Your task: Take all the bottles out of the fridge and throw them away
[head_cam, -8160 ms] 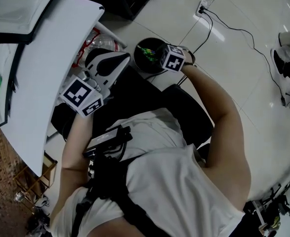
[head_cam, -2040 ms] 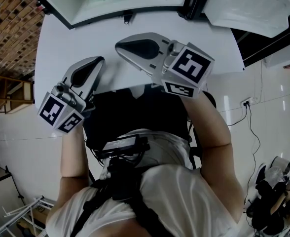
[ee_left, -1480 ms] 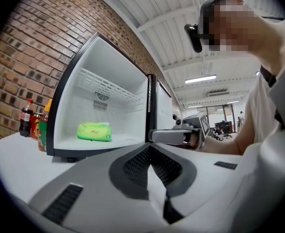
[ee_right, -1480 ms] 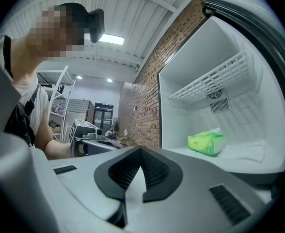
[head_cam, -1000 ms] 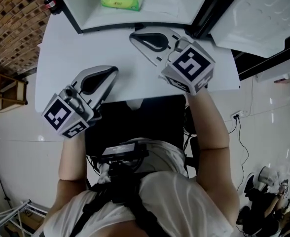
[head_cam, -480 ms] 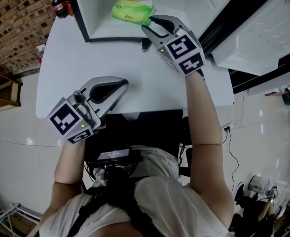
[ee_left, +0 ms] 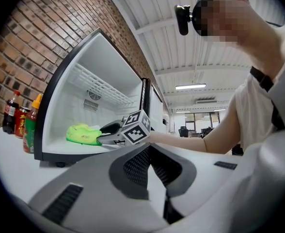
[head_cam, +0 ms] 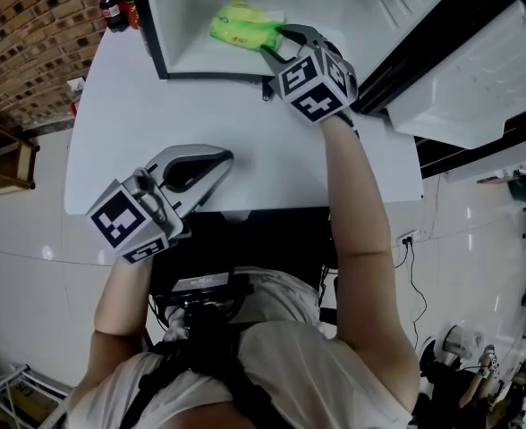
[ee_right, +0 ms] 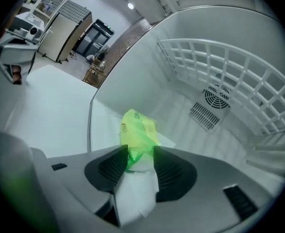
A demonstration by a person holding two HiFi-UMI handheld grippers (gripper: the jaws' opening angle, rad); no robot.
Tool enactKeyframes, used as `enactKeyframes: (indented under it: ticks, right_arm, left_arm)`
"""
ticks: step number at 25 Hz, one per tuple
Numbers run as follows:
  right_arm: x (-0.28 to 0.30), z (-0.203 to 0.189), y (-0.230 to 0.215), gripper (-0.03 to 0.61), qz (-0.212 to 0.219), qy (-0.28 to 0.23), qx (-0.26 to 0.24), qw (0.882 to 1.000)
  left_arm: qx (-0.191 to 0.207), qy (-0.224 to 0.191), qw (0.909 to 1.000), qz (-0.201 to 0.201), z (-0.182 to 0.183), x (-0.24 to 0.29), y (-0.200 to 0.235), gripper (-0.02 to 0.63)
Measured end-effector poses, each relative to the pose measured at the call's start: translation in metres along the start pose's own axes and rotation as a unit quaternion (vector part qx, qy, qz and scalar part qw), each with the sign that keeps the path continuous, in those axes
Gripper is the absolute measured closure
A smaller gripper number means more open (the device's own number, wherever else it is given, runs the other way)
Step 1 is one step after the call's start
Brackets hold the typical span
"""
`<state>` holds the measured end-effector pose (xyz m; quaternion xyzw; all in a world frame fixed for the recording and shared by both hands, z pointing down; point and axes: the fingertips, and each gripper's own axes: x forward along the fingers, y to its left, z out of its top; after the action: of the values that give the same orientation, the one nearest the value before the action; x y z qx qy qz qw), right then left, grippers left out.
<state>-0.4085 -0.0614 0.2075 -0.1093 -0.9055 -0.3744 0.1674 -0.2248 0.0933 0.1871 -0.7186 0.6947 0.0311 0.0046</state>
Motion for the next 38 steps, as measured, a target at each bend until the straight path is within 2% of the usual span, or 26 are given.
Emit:
enactKeyframes:
  ticks: [2, 3, 4, 10, 14, 23, 28, 38]
  right_arm:
    - [0.003, -0.001, 0.002, 0.482, -0.005, 0.012, -0.029, 1.0]
    - [0.003, 0.0, 0.002, 0.545, -0.011, 0.014, -0.043, 0.999]
    - [0.002, 0.002, 0.001, 0.557, -0.018, 0.012, -0.054, 0.998]
    - [-0.02, 0.03, -0.007, 0.561, -0.057, -0.043, -0.068, 0.995]
    - [-0.036, 0.045, -0.008, 0.561, -0.068, -0.07, -0.068, 0.993]
    - [-0.095, 0.07, 0.004, 0.561, -0.05, -0.151, -0.028, 0.987]
    - [-0.13, 0.056, 0.02, 0.561, -0.037, -0.174, 0.011, 0.984]
    - [-0.199, 0.006, 0.029, 0.561, -0.063, -0.165, 0.052, 0.983]
  left_arm:
    - [0.001, 0.001, 1.0, -0.001, 0.0, 0.001, 0.0, 0.603]
    - [0.001, 0.001, 1.0, -0.001, 0.0, 0.002, 0.0, 0.603]
    - [0.001, 0.002, 1.0, -0.001, -0.001, 0.002, 0.0, 0.603]
    - [-0.001, 0.001, 1.0, 0.008, 0.0, 0.0, 0.001, 0.603]
    - [0.001, 0.002, 1.0, 0.008, 0.001, 0.001, -0.003, 0.603]
    - [0.003, 0.007, 0.9999, 0.008, -0.001, 0.01, -0.007, 0.603]
    - [0.003, 0.017, 0.9998, -0.001, -0.008, 0.023, -0.016, 0.603]
    - [0.004, 0.028, 0.9975, -0.065, -0.014, 0.066, -0.051, 0.603]
